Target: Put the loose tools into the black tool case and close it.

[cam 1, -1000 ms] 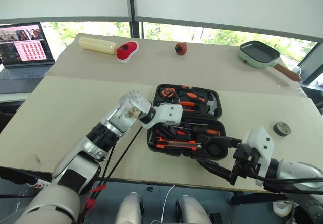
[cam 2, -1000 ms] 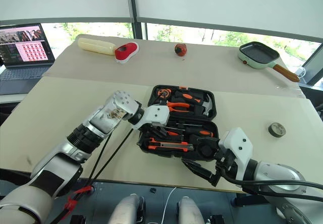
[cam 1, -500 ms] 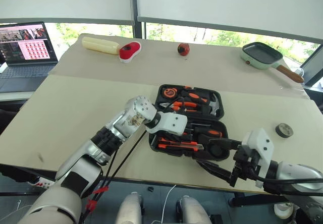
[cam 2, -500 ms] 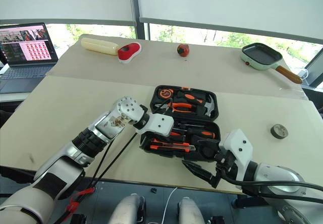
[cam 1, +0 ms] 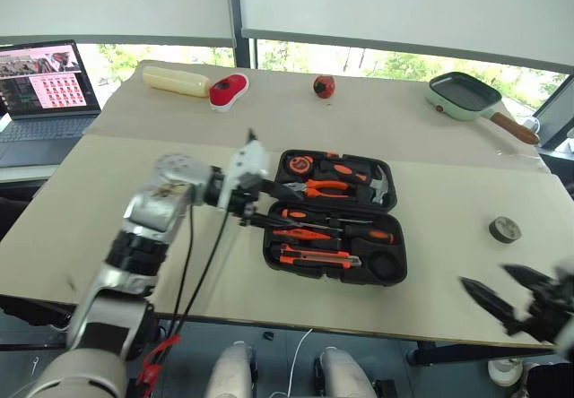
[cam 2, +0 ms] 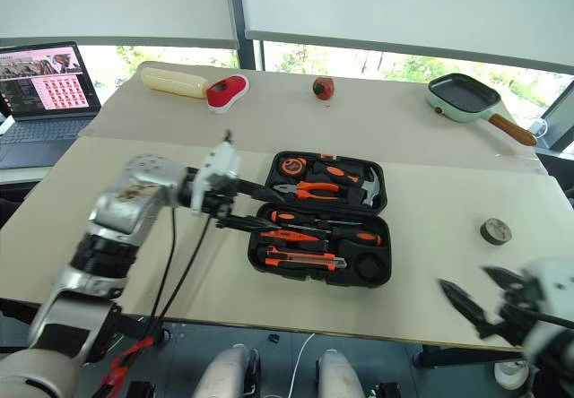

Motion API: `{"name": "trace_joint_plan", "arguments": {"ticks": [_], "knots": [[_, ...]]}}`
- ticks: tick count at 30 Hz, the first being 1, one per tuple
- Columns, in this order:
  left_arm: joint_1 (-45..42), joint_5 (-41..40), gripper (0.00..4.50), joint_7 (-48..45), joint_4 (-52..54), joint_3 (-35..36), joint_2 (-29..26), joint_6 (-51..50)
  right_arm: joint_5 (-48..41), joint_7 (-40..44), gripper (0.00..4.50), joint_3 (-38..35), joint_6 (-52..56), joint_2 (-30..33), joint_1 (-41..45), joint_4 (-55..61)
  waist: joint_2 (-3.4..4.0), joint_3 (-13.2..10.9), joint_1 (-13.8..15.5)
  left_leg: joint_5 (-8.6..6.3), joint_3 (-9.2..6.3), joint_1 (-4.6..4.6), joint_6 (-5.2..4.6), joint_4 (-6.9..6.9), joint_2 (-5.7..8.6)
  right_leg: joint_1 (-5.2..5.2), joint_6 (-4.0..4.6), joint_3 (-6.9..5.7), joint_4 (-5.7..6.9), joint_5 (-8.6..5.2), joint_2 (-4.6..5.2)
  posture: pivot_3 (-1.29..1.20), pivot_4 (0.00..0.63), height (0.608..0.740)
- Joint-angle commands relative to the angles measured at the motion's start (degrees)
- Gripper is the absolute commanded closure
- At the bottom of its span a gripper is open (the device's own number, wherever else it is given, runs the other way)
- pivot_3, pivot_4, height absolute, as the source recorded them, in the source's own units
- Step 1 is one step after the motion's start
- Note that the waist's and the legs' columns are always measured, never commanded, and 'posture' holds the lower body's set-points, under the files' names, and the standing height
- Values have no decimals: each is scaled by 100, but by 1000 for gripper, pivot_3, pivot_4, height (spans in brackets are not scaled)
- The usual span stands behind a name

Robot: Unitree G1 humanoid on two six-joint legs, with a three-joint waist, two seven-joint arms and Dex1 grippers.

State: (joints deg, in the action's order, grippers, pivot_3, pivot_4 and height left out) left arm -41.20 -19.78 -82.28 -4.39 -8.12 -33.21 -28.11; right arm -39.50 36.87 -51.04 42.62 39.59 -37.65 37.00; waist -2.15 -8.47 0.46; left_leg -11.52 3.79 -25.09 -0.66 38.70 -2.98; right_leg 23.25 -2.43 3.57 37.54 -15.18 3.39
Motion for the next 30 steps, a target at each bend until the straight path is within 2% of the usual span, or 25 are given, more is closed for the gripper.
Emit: {"name": "trace_joint_plan", "arguments": {"ticks": [1,6,9,13,17,22,29,30], "knots": [[178,-668,46,-39,755,374,-159,-354,88,371,0,-476,-271,212,-32,-281,0,0,-5,0,0,2,0,1,0,-4,0,0,-2,0,1,0,150,740],[517,-1087,46,-31,1351,362,-412,-709,521,477,0,57,-451,863,710,-1116,0,0,-70,0,2,10,0,1,0,-11,13,5,-7,-8,4,0,150,740],[608,-1130,46,169,1552,342,-397,-691,1038,342,0,760,-751,1304,1604,-2005,-1,-3,-112,0,3,16,0,-4,1,-13,8,5,-6,-4,2,0,150,740],[752,-1287,46,411,1922,409,-468,-863,1800,293,0,2038,-1326,1740,3225,-3716,2,-5,-139,1,11,16,-1,-7,8,-12,4,11,-10,-2,3,0,150,740],[897,-1370,46,646,2188,471,-583,-906,2264,708,0,2944,-1774,1889,4387,-5161,9,-9,-106,1,32,16,-1,-19,10,-8,3,8,-9,-4,2,0,150,740],[1052,-1401,46,822,2371,563,-753,-927,2790,1126,0,3792,-2038,1931,5431,-6547,16,-11,-126,1,36,16,-1,-29,13,-9,2,8,-16,-6,3,0,150,740],[1165,-1440,46,1042,2511,623,-913,-888,3222,1386,0,4354,-2557,1733,6288,-7867,22,-14,-125,2,41,19,-1,-40,13,-10,2,11,-29,-4,3,0,150,740],[1168,-1429,16,1051,2497,629,-929,-866,3258,1363,258,4386,-2629,1693,6379,-8014,22,-14,-130,2,41,19,-1,-40,12,-11,2,11,-30,-4,3,0,150,740]]}}
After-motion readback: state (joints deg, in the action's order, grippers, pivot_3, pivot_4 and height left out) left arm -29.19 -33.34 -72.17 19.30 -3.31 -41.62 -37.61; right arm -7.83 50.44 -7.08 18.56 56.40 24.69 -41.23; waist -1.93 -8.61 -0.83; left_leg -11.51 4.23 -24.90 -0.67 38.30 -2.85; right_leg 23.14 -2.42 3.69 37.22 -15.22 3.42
